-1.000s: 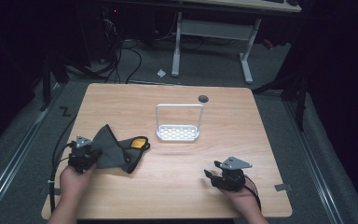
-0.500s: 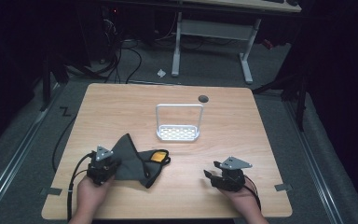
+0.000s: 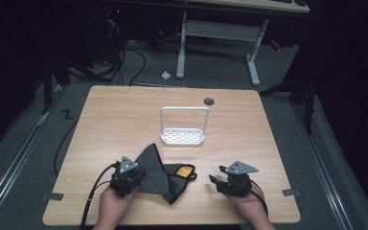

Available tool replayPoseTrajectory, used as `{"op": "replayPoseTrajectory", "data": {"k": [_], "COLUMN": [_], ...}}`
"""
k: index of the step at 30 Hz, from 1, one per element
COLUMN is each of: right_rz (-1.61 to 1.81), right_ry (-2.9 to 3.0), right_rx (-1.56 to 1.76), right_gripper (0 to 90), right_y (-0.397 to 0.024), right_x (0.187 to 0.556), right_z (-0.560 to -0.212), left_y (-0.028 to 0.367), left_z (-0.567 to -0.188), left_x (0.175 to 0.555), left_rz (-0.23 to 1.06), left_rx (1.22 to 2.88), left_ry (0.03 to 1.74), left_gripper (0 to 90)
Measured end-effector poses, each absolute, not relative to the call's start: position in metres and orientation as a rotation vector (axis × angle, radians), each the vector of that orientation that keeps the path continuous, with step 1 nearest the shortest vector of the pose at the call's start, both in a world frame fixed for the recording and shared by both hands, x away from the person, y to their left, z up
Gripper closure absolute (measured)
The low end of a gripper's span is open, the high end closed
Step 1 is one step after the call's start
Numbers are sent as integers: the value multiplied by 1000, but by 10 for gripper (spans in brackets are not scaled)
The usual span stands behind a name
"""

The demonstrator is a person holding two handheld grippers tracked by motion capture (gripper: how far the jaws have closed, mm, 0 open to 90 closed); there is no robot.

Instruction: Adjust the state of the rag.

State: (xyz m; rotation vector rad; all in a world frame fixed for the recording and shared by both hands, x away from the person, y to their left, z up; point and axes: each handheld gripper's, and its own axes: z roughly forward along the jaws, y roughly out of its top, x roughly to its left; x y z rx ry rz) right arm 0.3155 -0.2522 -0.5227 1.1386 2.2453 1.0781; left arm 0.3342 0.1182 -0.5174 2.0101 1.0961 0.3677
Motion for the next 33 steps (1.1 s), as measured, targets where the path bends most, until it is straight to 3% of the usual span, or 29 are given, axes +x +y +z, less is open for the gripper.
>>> {"op": "replayPoseTrajectory", "data": {"k": [1,5,10,11,12,15,22,24,26,29,33], "right_rz": [1078,1083,1088,1089,1089,1088,1094,1097,1115,1141,1152], "right_ry": [2246,2253,2254,2255,2255,2260,2273,2277,2290,2315,2346], "right_rx": [1140,1143,1130,1128,1128,1125,1100,1092,1056,1012,967], "right_gripper": [434,434,432,432,432,431,423,421,416,416,416], "right_y": [-252,-251,-248,-247,-247,-244,-233,-230,-221,-208,-195], "right_x": [316,315,314,314,314,315,314,313,311,306,301], "right_z": [-523,-524,-523,-522,-522,-522,-522,-521,-519,-516,-516], "left_y": [118,127,130,128,125,108,65,58,57,61,68], "left_z": [-517,-507,-494,-492,-490,-489,-503,-508,-514,-514,-515], "left_x": [334,328,316,313,310,304,293,292,290,292,295], "left_rz": [364,384,369,355,344,274,315,348,421,392,362], "left_rx": [2003,1958,1913,1909,1905,1927,2079,2126,2161,2144,2118], "left_ry": [1097,1083,1049,1026,1004,933,818,806,818,836,852], "left_gripper": [898,743,645,590,590,423,294,295,463,665,821]}}
